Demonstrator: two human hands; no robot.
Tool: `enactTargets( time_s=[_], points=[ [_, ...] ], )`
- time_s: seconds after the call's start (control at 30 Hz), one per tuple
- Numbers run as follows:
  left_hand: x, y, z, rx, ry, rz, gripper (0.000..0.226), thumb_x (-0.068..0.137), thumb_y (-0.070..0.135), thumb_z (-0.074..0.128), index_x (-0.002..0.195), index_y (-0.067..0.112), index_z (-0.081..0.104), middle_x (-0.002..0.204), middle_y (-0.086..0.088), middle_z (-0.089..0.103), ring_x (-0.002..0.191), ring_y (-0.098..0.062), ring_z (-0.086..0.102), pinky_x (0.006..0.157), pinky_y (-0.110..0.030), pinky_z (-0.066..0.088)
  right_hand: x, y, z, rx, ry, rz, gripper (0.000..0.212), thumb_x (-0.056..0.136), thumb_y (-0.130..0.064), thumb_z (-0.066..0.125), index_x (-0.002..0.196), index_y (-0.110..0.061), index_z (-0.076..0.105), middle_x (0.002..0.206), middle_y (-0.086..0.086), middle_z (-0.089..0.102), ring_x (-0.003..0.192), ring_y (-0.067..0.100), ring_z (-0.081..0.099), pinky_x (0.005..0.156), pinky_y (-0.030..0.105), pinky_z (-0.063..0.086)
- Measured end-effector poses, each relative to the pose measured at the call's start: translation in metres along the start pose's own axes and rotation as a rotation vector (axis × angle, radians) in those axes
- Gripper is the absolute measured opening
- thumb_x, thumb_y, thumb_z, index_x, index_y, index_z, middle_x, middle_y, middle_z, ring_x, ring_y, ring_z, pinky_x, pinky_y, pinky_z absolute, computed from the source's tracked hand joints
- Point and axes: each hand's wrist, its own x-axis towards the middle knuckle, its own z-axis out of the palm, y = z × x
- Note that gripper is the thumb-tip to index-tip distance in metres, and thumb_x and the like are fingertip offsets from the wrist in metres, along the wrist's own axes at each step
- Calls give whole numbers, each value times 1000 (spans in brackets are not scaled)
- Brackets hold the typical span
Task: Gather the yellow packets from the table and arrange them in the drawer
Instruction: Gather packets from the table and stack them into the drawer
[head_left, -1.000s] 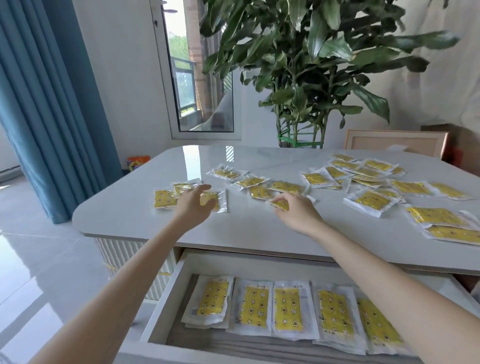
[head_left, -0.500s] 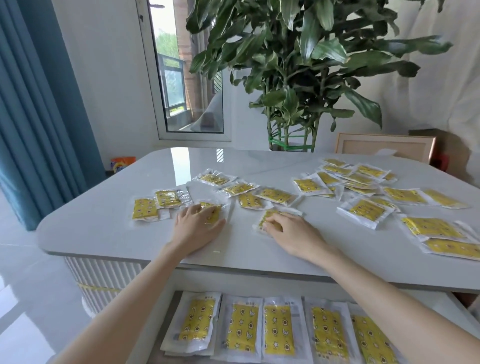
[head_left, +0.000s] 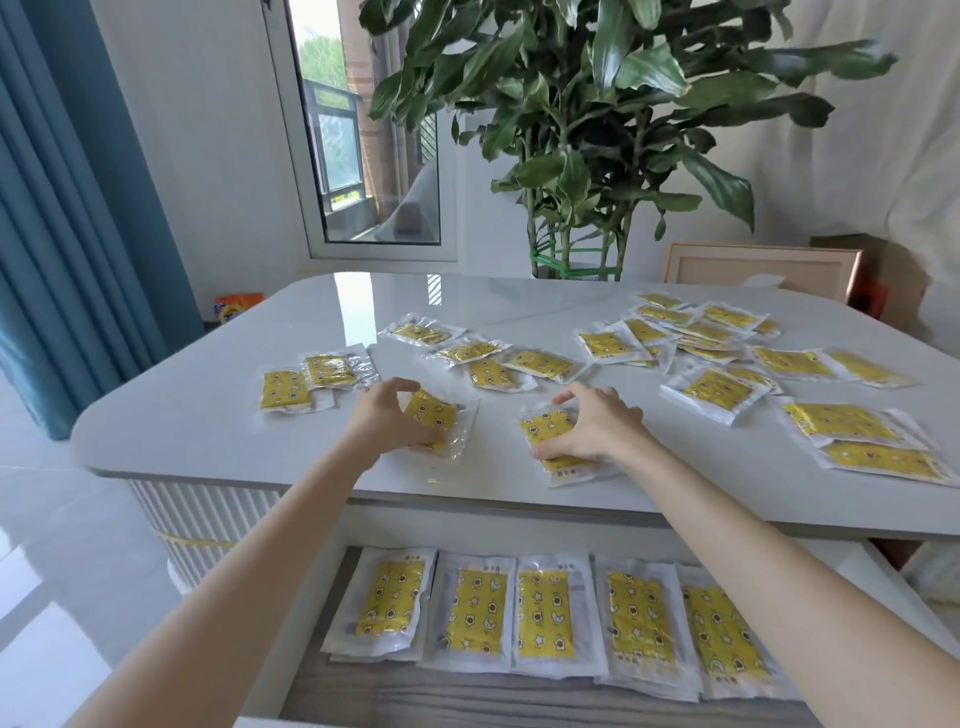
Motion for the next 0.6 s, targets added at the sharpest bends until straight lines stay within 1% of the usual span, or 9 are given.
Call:
enactTargets(
  time_s=[0.1,0.13,0.23,0.3,0.37,0.43,0.5,0.53,0.6],
  points=[
    [-9,3,-1,-89,-69,6,73,71,7,80,135,17,47,120,-7,47,92,-12,51,61,-10,45,-1,4,-2,117,-21,-2,90,58,-39,89,134,-31,41,139,6,42,124,25,47,95,33,41],
    [-13,4,-2,-103,-90,7,71,73,6,79,135,18,46,121,-7,47,88,-12,51,59,-10,45,-4,5,-3,156,-25,-4,93,57,-37,90,136,-30,40,139,5,45,125,23,47,96,33,41],
    [-29,8,-6,-139,-140,-7,65,76,5,75,133,23,49,124,-13,53,90,-18,55,65,-17,49,-15,10,-8,233,-16,-12,95,58,-32,90,138,-27,38,138,2,48,127,21,46,95,32,41],
    [-42,8,-10,-217,-215,7,59,79,4,72,130,26,52,120,-14,60,92,-23,62,73,-22,54,-23,13,-12,312,-3,-1,89,60,-26,90,135,-26,43,137,2,50,124,21,48,86,31,46],
    [-55,6,-13,-281,-291,9,52,80,7,73,121,36,57,122,-16,60,106,-30,63,88,-39,55,-32,18,-13,438,2,0,78,62,-17,89,129,-25,50,129,4,53,112,19,57,66,26,48],
    [-70,1,-17,-273,-378,29,48,76,17,77,112,45,60,117,-14,61,101,-29,63,88,-47,52,-44,23,-16,555,-8,-31,71,64,-9,87,125,-25,54,123,-1,53,99,15,61,62,23,52],
    [-85,-5,-19,-214,-500,58,49,68,33,82,112,45,63,110,-14,65,94,-30,59,92,-56,47,-59,27,-21,661,-40,-73,69,68,-4,84,126,-25,53,111,-8,49,87,9,61,61,19,54],
    [-92,-7,-20,-216,-556,34,46,68,32,82,111,39,67,112,-12,68,96,-31,61,95,-57,45,-67,30,-24,704,-67,-89,70,69,-3,83,127,-27,51,107,-10,50,83,7,61,61,20,56],
    [-107,-11,-21,-226,-659,-23,35,71,20,76,106,27,72,113,-1,69,100,-26,68,88,-44,55,-83,36,-30,730,-156,-111,75,69,-4,83,130,-31,47,109,-4,55,84,7,62,68,28,59]
  ],
)
